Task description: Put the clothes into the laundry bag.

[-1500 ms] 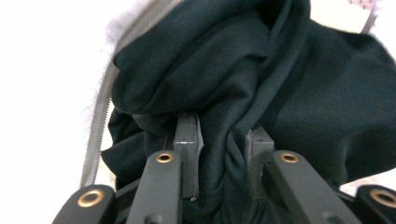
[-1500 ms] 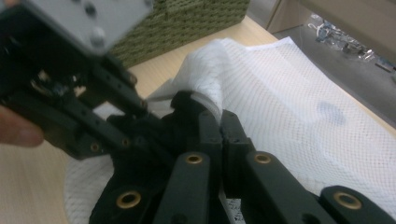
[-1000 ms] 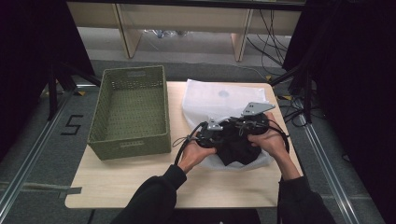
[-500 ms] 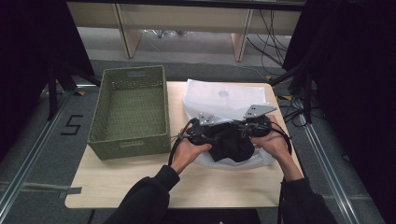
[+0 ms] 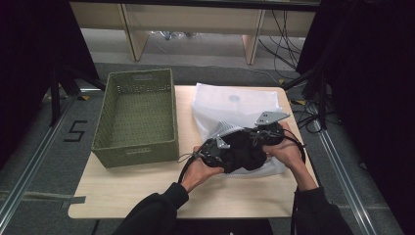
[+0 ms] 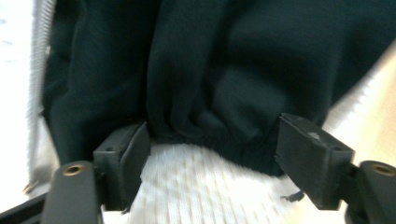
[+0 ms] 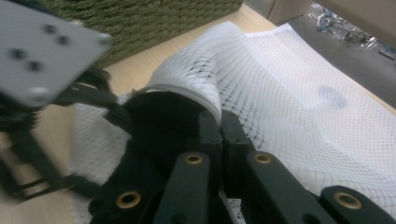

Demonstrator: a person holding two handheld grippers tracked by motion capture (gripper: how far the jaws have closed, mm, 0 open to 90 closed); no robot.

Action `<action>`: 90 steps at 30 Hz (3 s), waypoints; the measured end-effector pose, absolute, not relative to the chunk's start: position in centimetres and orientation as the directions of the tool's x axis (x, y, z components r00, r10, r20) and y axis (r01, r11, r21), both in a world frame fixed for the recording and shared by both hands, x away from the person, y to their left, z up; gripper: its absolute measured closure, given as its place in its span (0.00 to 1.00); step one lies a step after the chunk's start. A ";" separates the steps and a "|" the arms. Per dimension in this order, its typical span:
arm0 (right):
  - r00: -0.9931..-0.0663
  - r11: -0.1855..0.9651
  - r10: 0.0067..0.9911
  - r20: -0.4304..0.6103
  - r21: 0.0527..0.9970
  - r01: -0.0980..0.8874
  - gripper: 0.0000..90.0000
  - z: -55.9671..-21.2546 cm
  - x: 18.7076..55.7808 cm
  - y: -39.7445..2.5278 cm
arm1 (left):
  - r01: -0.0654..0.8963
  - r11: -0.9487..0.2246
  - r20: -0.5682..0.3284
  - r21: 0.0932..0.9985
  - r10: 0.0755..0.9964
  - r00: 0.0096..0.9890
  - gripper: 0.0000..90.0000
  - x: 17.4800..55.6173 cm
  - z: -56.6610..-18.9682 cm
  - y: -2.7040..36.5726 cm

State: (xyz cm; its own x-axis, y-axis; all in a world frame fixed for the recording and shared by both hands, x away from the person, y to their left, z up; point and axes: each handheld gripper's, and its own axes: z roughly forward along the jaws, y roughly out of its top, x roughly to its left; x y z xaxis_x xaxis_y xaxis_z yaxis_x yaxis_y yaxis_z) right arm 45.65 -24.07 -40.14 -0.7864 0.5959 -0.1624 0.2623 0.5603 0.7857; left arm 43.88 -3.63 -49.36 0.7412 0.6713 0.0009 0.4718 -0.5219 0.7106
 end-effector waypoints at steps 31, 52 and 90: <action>-0.852 0.648 0.513 -0.101 0.697 0.307 1.00 -44.0 43.2 -22.0 | 0.474 -0.525 -0.041 0.707 0.638 0.769 0.84 43.3 -49.0 0.0; -0.896 0.754 0.437 -0.077 0.575 0.318 1.00 -48.0 41.7 -21.1 | 0.471 -0.598 -0.055 0.648 0.581 0.812 0.97 40.8 -50.4 0.6; -0.748 0.701 0.626 -0.222 0.580 0.415 1.00 -49.1 49.2 -22.4 | 0.415 -0.668 -0.017 0.618 0.516 0.857 0.98 40.9 -50.1 0.8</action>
State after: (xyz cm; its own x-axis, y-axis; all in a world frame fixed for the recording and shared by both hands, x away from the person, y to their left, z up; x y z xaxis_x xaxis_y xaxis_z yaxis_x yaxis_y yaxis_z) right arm 49.16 -22.41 -49.10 -0.7476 0.6260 -0.2216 0.4153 0.7011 0.5796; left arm 40.91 0.82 -50.09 0.8566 0.5157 -0.0173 0.4147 -0.6680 0.6179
